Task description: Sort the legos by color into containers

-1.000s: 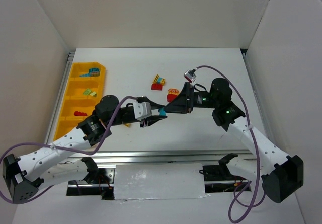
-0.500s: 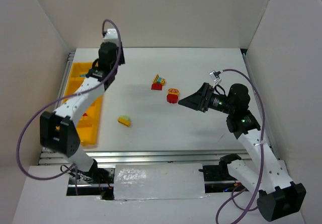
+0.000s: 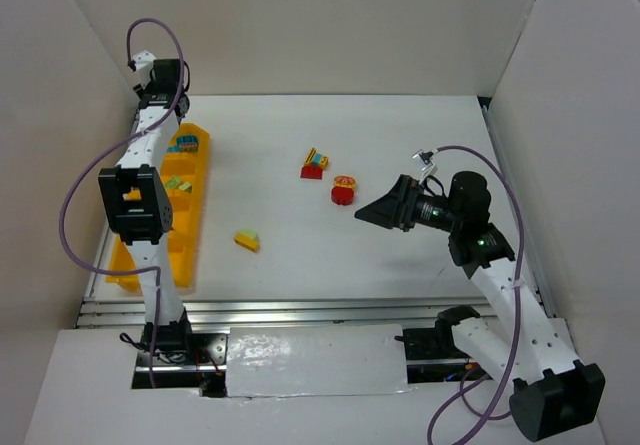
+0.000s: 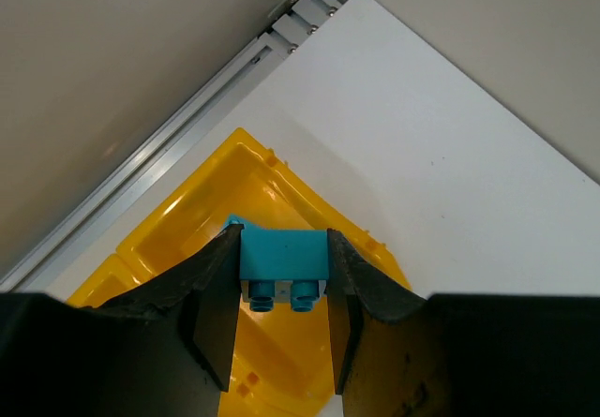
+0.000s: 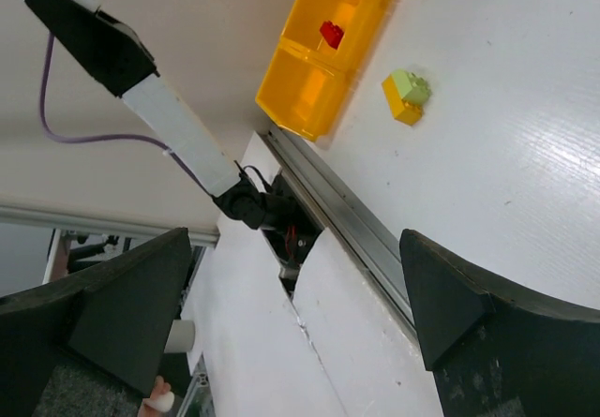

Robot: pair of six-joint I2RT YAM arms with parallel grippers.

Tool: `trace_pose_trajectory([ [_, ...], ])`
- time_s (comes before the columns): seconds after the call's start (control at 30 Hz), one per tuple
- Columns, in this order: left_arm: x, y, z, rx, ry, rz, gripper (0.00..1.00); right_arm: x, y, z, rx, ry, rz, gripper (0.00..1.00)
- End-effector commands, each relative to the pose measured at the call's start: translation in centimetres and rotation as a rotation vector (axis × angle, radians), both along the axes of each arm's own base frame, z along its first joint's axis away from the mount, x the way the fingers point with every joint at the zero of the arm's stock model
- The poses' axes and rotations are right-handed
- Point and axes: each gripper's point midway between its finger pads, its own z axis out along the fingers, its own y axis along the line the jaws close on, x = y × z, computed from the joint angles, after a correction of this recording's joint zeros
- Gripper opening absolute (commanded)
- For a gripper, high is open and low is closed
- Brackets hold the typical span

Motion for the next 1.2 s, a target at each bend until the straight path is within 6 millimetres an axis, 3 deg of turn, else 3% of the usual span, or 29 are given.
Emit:
trace_pose_trajectory([
  [0.0, 1.4, 0.6, -0.4, 0.000, -0.004, -0.012, 0.00, -0.2, 0.3, -0.4, -0.005, -0.016, 0.060, 1.00],
  [0.1, 1.6, 1.3, -2.4, -0.010, 0.033, 0.020, 0.01, 0.1, 0.5, -0.6, -0.006, -0.007, 0.071, 1.00],
  [0.2, 1.2, 1.7, -4.4, -0.031, 0.043, 0.023, 0.13, 0.5, 0.6, -0.8, -0.011, -0.007, 0.071, 1.00],
  [0.3, 0.8, 2.2, -5.0, -0.025, 0.052, 0.052, 0.39, 1.0, 0.6, -1.2, -0.019, 0.010, 0.066, 1.00],
  [0.37, 0.6, 2.4, -5.1, -0.020, 0.059, 0.059, 0.43, 1.3, 0.6, -1.4, -0.020, 0.018, 0.066, 1.00],
  [0.43, 0.1, 2.5, -5.0, -0.011, 0.061, 0.077, 0.56, 1.4, 0.7, -1.5, -0.023, 0.020, 0.065, 1.00],
  [0.47, 0.0, 2.7, -4.9, -0.009, 0.057, 0.082, 0.68, 1.5, 0.7, -1.6, -0.024, 0.027, 0.062, 1.00],
  [0.5, -0.1, 2.7, -4.7, -0.007, 0.056, 0.082, 0.85, 1.7, 0.6, -1.6, -0.024, 0.025, 0.059, 1.00],
  [0.6, -0.2, 2.5, -4.0, -0.010, 0.046, 0.072, 0.99, 1.9, 0.7, -1.6, -0.026, 0.035, 0.055, 1.00],
  [0.77, -0.2, 1.5, -0.5, -0.052, -0.027, 0.025, 0.99, 3.1, 0.5, -1.8, -0.040, 0.048, 0.002, 1.00],
  [0.83, -0.8, 0.7, 2.2, -0.084, -0.077, 0.003, 1.00, 4.1, 0.3, -2.5, -0.059, 0.075, -0.034, 1.00],
  [0.87, -0.7, -0.4, 2.8, -0.128, -0.095, -0.045, 0.99, 4.7, 0.3, -2.5, -0.074, 0.077, -0.056, 1.00],
  [0.9, -1.1, -1.2, 5.0, -0.152, -0.139, -0.080, 1.00, 5.9, -0.2, -3.6, -0.115, 0.106, -0.125, 1.00],
  [0.93, -1.4, -2.3, 5.8, -0.183, -0.152, -0.126, 1.00, 6.7, 0.1, -4.9, -0.156, 0.137, -0.143, 1.00],
  [0.97, -2.2, -4.1, 7.3, -0.236, -0.180, -0.203, 1.00, 7.8, 0.1, -5.0, -0.183, 0.138, -0.177, 1.00],
  [1.0, -2.8, -5.8, 7.8, -0.259, -0.186, -0.250, 1.00, 9.2, -0.7, -6.2, -0.249, 0.164, -0.263, 1.00],
  [1.03, -3.5, -7.1, 8.7, -0.271, -0.202, -0.290, 0.99, 10.5, 0.0, -7.2, -0.304, 0.182, -0.277, 1.00],
  [1.07, -4.7, -8.4, 6.9, -0.281, -0.159, -0.311, 1.00, 11.4, -0.1, -7.9, -0.349, 0.194, -0.312, 1.00],
  [1.1, -6.5, -11.4, 9.5, -0.268, -0.202, -0.378, 0.99, 12.7, -1.1, -10.7, -0.457, 0.252, -0.395, 1.00],
  [1.13, -7.7, -12.7, 9.9, -0.260, -0.206, -0.405, 1.00, 13.0, -0.7, -11.3, -0.503, 0.257, -0.407, 1.00],
  [1.17, -10.4, -15.5, 10.0, -0.259, -0.201, -0.464, 1.00, 14.2, -0.6, -10.7, -0.530, 0.237, -0.438, 1.00],
])
